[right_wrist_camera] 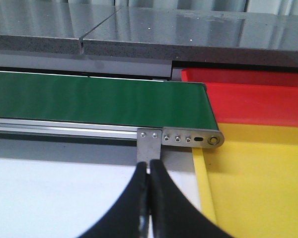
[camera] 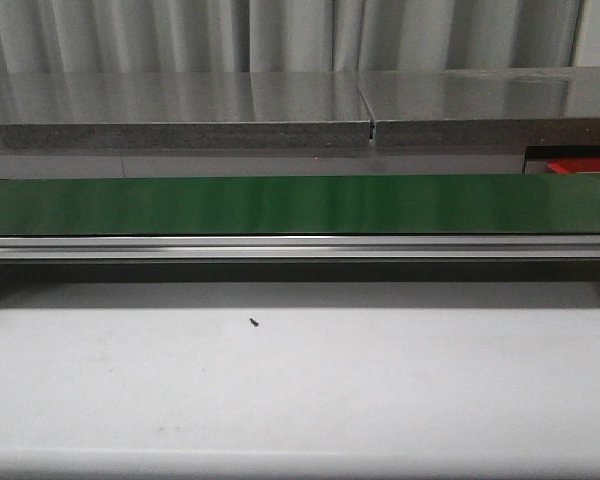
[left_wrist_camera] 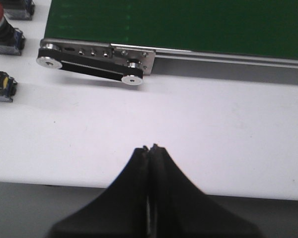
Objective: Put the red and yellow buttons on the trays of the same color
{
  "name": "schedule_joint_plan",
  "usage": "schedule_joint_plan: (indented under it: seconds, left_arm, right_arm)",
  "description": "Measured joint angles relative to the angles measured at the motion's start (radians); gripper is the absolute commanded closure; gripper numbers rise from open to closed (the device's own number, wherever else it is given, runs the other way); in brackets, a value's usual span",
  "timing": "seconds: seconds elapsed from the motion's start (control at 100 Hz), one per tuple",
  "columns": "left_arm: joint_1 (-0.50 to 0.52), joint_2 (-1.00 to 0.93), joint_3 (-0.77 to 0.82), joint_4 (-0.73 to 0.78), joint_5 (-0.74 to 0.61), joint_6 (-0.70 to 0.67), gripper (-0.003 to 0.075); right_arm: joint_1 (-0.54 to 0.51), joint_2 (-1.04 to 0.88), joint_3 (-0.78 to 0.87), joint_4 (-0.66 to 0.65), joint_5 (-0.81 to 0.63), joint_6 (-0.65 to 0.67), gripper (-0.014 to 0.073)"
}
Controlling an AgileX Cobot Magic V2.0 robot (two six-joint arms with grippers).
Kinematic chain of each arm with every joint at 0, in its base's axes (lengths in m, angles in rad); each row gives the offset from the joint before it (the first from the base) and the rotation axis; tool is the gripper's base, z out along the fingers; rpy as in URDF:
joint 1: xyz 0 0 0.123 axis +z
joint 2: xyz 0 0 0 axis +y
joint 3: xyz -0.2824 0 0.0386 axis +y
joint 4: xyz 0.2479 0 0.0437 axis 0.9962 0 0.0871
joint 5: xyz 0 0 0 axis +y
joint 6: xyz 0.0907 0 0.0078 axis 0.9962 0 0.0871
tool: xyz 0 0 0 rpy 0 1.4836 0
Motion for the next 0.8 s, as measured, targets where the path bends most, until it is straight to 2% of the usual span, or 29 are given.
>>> schedule_joint_plan:
  seconds: [0.06,0.13,0.2,0.3,0.39,0.45,0.6,0.8]
  left_arm:
    - [0.0,0.026,0.0,0.0,0.0,0.0,0.0678]
    - [0.0,0.043,-0.002,0.0,-0.002,0.0,0.0589]
    - [0.0,0.05,-0.002,0.0,-0.01,0.0,0.0464]
    - [0.0,0.05,-0.002,-0.007,-0.025,-0.003,0.0246]
    - [0.0,0.05,-0.002,-0.013,-0.029,-0.005,0.0129]
    - [0.0,0.05,-0.002,-0.014,-0.029,-0.005,0.0104]
    - [0.025,0.05,-0.002,-0.017,-0.037,-0.021,0.0104]
    - [0.223,0.061,-0.009,-0.019,-0.083,-0.047,0.0105]
  right_arm:
    - [0.0,0.0,0.0,0.0,0.0,0.0,0.066]
    - [0.0,0.0,0.0,0.0,0.0,0.0,0.066]
    - [0.0,0.0,0.0,0.0,0.0,0.0,0.066]
    - [0.0,0.0,0.0,0.0,0.0,0.0,0.066]
    - [0.0,0.0,0.0,0.0,0.0,0.0,0.066]
    - [0.0,0.0,0.0,0.0,0.0,0.0,0.066]
    - [0.0,0.0,0.0,0.0,0.0,0.0,0.066]
    - [0.0,0.0,0.0,0.0,0.0,0.0,0.066]
